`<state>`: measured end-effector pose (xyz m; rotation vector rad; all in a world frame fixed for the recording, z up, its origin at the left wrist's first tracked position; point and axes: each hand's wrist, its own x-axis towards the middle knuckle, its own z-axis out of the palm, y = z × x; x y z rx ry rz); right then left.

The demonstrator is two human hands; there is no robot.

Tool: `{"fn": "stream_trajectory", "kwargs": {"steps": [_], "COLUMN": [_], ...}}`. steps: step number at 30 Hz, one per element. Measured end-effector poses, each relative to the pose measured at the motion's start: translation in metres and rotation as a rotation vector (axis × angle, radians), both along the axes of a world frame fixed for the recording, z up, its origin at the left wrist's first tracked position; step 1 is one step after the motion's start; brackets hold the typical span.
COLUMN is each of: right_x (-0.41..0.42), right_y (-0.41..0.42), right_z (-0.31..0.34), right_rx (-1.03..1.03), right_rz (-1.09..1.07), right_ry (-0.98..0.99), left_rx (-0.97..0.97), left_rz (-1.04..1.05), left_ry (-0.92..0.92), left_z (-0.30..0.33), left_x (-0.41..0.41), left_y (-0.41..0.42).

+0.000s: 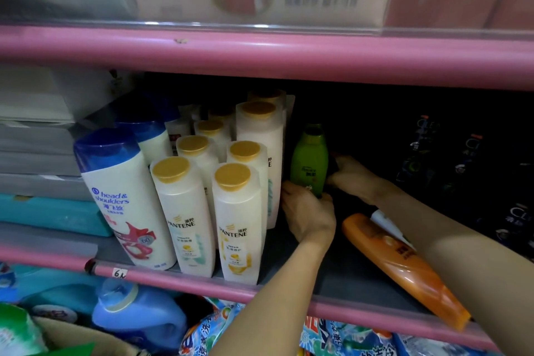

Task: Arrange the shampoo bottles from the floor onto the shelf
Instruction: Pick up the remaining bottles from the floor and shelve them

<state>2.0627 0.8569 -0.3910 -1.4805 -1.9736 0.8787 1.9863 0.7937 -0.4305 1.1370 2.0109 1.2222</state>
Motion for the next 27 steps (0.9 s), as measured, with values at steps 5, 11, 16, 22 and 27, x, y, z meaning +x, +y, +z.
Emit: {"fn": "stream_trajectory", "kwargs": {"steps": [5,11,16,22,27], "right_x": [0.001,0.006,0.016,0.041,0.058], "right_y": [0.0,-0.008,-0.041,-0.116,-0.161], "right_z": [0.0,-0.001,0.006,0.008,-0.001], "right_rx": [-0.036,-0.069,-0.063,0.013,0.075], "right_rz": [-0.019,-0.051,-0.12,-0.035,-0.018], "right_ry": [-0.032,0.011,-0.052,-0.581,-0.764], "left_rx": [-0.005,-0.047,-0.107,-0.102,-0.098], "left_rz": [0.005,-0.035,-0.056,-0.11,-0.402], "left_ry": [-0.003,0.022,0.03,-0.116,-0.057], "left_z": [0.0,-0.003,-0.003,0.007,0.014], "left_x": [0.001,0.0,0.001,0.01,0.011], "left_y": [0.002,-0.001,-0.016,-0.055,-0.086]}}
